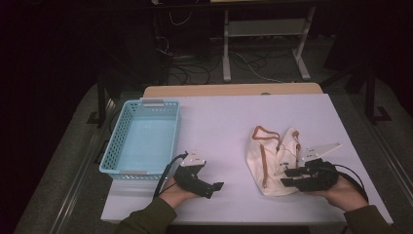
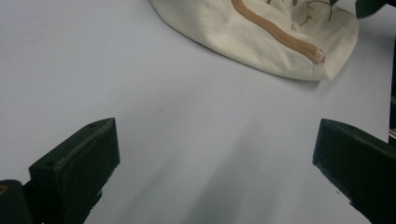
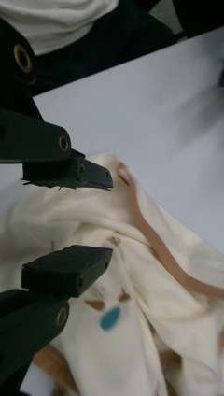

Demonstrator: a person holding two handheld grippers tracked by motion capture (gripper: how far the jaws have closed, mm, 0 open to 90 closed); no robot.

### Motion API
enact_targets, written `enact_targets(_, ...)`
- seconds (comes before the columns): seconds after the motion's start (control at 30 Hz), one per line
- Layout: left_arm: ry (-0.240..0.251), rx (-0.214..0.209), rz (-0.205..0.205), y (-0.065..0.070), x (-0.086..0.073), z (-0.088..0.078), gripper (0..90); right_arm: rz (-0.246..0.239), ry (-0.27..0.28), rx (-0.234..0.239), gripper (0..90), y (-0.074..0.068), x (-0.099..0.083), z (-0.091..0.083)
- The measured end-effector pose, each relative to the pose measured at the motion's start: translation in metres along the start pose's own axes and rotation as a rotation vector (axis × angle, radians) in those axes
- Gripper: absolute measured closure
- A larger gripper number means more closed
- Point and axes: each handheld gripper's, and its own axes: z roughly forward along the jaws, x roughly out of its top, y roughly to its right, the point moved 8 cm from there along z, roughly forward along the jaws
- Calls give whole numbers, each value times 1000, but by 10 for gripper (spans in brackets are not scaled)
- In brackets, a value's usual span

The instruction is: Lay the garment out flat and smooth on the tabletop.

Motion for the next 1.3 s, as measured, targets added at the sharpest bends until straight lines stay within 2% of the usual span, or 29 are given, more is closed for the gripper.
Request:
enact_targets(0.27,-3,1,-2,0,0,0,0,3,49,-29,532,11,25,5)
enact_targets(0.63,1,2,-1,-1,0,0,0,1,56,-29,465,19,54,25)
enact_targets(0.73,1,2,5,-1,0,0,0,0,65,-49,401,22,61,29)
enact_targets(0.87,2,2,3,-1,0,0,0,-5,76,-67,380,25,70,35)
enact_targets(1.17,1,-1,-1,-1,0,0,0,21,88,-96,307,38,92,53)
enact_targets(1.3,5,-1,-2,-1,0,-1,0,38,87,-101,305,43,100,64)
